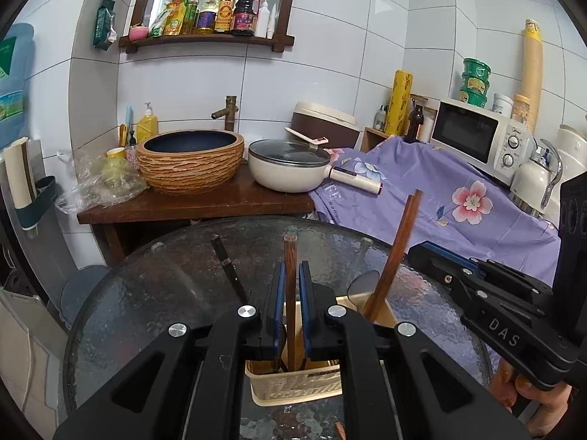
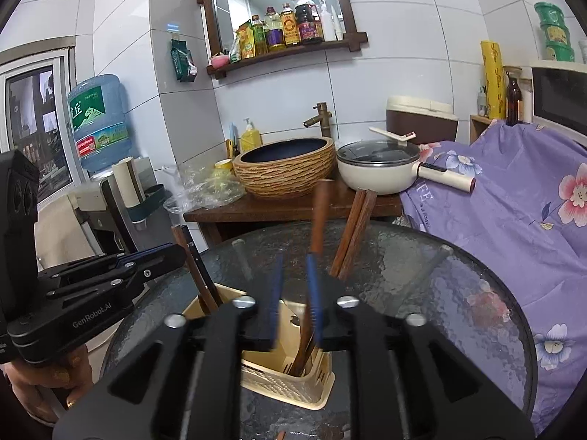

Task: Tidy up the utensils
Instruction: 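Lower the chopstick into the holder and open the right gripper, then move both grippers back down to the black and wooden chopsticks, then grasp the black chopstick with the left gripper while the right gripper grasps the wooden chopstick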

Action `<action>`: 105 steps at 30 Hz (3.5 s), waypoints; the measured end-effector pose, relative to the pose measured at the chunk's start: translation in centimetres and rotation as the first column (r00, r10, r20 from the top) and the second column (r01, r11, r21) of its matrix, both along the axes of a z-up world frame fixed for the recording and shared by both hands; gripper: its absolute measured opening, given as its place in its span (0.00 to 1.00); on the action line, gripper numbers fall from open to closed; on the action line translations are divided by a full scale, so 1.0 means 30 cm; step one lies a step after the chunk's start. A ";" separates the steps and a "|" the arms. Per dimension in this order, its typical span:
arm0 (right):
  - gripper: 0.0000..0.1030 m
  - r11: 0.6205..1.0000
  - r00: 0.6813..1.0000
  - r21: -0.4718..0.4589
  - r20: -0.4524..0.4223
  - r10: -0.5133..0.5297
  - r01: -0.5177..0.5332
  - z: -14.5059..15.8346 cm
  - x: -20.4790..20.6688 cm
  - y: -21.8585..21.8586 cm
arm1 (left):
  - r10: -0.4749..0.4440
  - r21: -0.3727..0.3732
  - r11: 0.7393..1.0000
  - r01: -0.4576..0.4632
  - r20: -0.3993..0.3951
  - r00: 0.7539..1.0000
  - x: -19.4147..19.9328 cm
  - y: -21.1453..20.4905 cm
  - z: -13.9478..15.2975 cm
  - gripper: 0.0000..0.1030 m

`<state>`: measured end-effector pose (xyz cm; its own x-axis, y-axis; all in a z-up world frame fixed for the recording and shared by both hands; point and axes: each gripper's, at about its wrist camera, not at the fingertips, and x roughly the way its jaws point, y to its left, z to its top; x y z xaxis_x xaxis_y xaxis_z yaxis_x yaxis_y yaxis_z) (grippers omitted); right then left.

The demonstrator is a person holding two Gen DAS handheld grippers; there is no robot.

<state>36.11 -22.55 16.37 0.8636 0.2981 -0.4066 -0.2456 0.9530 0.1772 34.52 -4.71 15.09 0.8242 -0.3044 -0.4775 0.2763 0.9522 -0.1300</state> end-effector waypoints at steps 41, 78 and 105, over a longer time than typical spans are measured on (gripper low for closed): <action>0.57 0.989 0.910 -0.144 -0.415 -0.026 -0.038 -0.563 -0.330 0.169 | 0.227 0.019 0.973 -0.230 -0.261 0.938 -0.346 0.262 -0.527 0.91; 0.08 0.984 0.894 -0.174 -0.446 -0.053 -0.028 -0.627 -0.246 0.103 | 0.058 0.137 0.991 -0.007 -0.374 0.926 -0.252 -0.035 -0.633 0.55; 0.08 0.995 0.911 -0.076 -0.412 0.022 -0.058 -0.593 -0.277 0.088 | 0.029 0.110 0.994 0.012 -0.365 0.931 -0.222 -0.059 -0.612 0.06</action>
<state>27.79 -19.92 -1.42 0.6037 0.2776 -0.7473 -0.2065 0.9599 0.1898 27.87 -6.48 -3.25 0.5885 -0.2278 -0.7757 0.2210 0.9683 -0.1166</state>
